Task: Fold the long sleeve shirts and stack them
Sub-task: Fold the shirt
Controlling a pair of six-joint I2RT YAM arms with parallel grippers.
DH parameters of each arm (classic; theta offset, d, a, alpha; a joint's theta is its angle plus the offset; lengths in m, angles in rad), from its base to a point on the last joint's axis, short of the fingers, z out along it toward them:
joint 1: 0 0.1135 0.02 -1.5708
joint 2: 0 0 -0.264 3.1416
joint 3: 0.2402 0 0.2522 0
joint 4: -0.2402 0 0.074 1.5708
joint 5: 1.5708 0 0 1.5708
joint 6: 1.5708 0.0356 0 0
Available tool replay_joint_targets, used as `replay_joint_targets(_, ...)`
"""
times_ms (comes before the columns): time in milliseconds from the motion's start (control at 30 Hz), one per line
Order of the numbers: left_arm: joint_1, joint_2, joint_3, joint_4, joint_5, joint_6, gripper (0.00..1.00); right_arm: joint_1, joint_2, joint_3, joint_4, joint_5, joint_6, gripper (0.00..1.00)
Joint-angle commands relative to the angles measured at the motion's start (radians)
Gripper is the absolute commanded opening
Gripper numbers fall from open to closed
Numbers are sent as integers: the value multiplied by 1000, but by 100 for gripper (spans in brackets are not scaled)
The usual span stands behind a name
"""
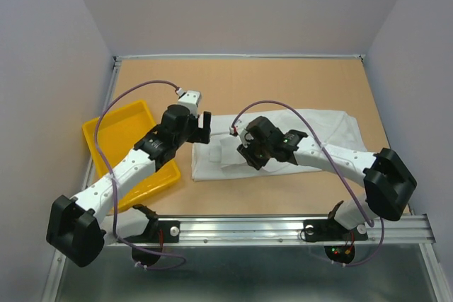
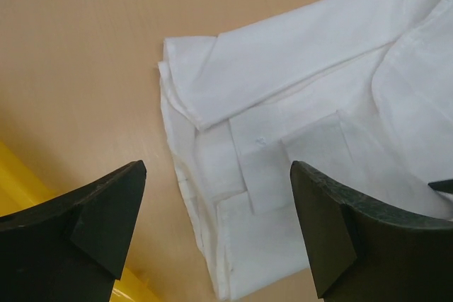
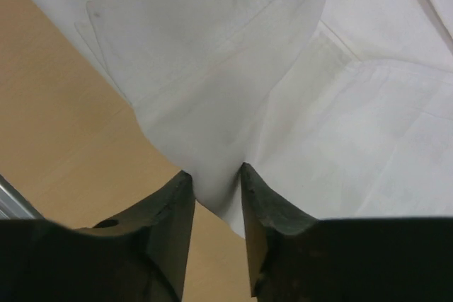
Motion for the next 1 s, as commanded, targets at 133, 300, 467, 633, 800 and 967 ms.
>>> replay_joint_targets(133, -71, -190, -187, 173, 95, 107, 95, 9, -12, 86, 4, -15, -30, 8)
replay_joint_targets(300, -190, -210, -214, 216, 170, 230, 95, 10, -57, 95, -3, -1, -21, 1)
replay_joint_targets(467, -269, -203, -243, 254, 247, 317, 95, 9, -65, 86, -7, 14, -12, 1)
replay_joint_targets(633, -312, -195, -266, 264, 291, 341, 95, 10, -84, 79, -7, 24, 4, 1)
replay_joint_targets(800, -352, -197, -289, 282, 310, 336, 94, 7, -98, 74, -7, 54, 14, 1)
replay_joint_targets(967, -402, -206, -305, 316, 246, 279, 93, -4, -98, 88, -6, 62, 27, 1)
